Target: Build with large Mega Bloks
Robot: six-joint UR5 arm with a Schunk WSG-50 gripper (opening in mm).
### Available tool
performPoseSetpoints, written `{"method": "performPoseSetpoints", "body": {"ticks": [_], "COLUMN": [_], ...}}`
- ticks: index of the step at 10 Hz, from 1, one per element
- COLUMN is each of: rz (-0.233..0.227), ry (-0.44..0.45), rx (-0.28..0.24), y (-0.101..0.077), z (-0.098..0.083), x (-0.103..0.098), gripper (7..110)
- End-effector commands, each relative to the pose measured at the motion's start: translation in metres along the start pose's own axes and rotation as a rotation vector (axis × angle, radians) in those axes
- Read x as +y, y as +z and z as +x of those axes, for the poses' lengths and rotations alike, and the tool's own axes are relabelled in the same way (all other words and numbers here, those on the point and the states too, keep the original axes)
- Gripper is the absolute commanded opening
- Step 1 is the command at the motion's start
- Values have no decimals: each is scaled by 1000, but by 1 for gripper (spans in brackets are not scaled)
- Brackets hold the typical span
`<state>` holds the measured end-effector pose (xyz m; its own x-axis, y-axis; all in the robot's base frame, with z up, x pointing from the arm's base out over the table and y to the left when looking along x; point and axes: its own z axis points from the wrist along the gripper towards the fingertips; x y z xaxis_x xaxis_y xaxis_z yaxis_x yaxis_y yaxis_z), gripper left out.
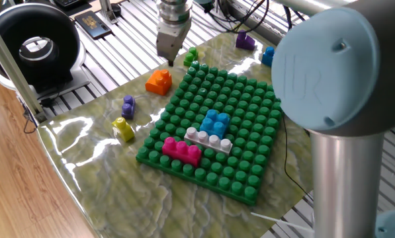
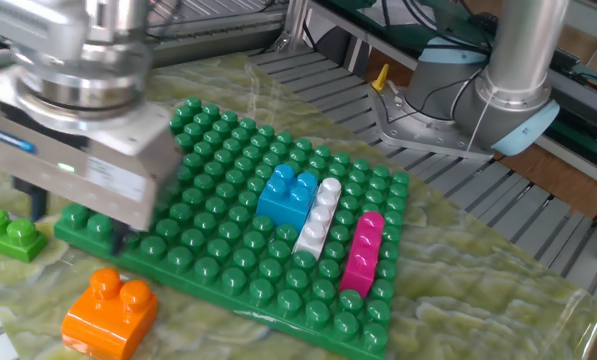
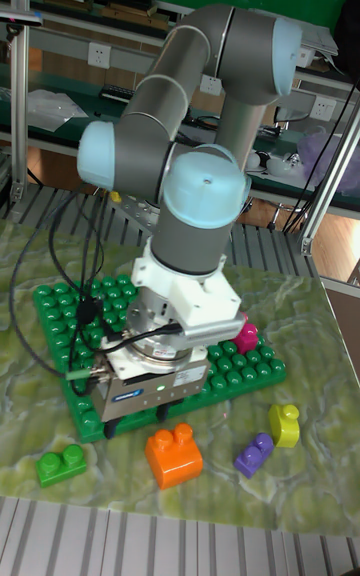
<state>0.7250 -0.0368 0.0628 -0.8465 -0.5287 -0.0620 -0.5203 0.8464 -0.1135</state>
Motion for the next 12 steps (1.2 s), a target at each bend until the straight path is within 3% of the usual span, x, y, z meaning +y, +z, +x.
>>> {"method": "performPoseSetpoints", "body": {"ticks": [1,3,5,6,7,9,11,12], "rz": [15,-22,-143,-127,-102,-108,-91,-83], "ry": [-52,36,197,250,247,156,138,114], "rx": [-38,-3,-70,-51,-24,-15,-10,-33], "y": [5,6,2,3,4,10,34,46], "z": [-6,3,-17,-13,-5,-1,9,12], "x": [-31,-22,6,2,-3,-14,-32,-43], "gripper": [66,66,66,66,66,66,66,66]}}
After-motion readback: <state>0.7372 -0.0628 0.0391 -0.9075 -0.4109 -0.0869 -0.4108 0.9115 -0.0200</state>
